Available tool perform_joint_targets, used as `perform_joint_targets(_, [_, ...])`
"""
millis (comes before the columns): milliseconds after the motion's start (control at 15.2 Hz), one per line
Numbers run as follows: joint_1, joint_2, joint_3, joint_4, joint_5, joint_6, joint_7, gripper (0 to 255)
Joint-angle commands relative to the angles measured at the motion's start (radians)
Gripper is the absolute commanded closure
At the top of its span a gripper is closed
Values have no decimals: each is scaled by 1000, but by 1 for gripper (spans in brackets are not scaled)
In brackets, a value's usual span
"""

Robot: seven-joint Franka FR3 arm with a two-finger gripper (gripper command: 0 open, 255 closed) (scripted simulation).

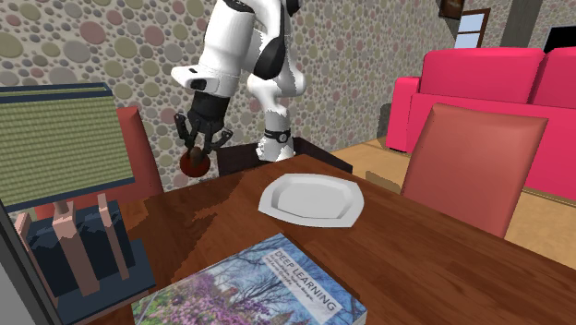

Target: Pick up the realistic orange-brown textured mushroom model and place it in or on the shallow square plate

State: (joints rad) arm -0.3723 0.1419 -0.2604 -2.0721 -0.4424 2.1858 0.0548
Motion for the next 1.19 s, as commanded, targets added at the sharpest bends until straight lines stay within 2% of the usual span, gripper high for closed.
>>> perform_joint_targets(0, [1, -14, 0, 12, 3, -25, -11, 255])
perform_joint_targets(132, [1, -22, 1, 20, 5, -40, -17, 255])
perform_joint_targets(660, [108, -15, 88, 69, 27, -150, 138, 255])
perform_joint_targets(1122, [197, 40, 160, 174, 58, -252, 257, 255])
